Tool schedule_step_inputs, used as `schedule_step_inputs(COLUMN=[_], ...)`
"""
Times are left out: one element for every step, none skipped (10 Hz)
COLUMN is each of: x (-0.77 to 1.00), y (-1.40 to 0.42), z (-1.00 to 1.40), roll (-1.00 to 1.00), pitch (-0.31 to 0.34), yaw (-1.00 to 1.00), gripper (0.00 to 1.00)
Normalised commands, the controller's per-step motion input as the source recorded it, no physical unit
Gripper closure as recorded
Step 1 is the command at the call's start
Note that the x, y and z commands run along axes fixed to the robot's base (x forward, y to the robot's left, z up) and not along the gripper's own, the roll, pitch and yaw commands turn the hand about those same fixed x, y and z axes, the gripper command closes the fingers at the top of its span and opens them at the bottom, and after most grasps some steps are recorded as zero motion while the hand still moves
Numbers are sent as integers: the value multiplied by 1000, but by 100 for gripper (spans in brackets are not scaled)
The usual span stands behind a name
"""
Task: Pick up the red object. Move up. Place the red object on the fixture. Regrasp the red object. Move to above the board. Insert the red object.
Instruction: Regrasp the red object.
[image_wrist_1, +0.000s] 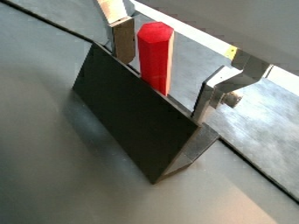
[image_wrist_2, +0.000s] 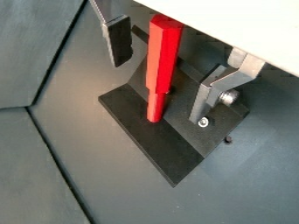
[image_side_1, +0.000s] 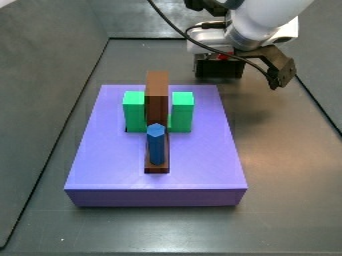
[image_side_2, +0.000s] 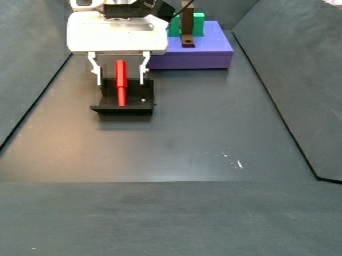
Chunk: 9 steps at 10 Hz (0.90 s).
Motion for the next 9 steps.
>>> schedule_step_inputs(x=[0, 0, 0, 0, 0, 0, 0, 0, 0], y=[-229, -214, -203, -123, 0, 0, -77, 0, 0], z=[-123, -143, -137, -23, 0, -3, 0, 0, 0], roll=[40, 20, 40, 63, 6, 34, 189, 0, 0], pitch=[174, 134, 137, 131, 0, 0, 6, 0, 0], yaw=[-186, -183, -171, -129, 0, 0, 0, 0, 0], gripper=[0, 0, 0, 0, 0, 0, 0, 100, 100])
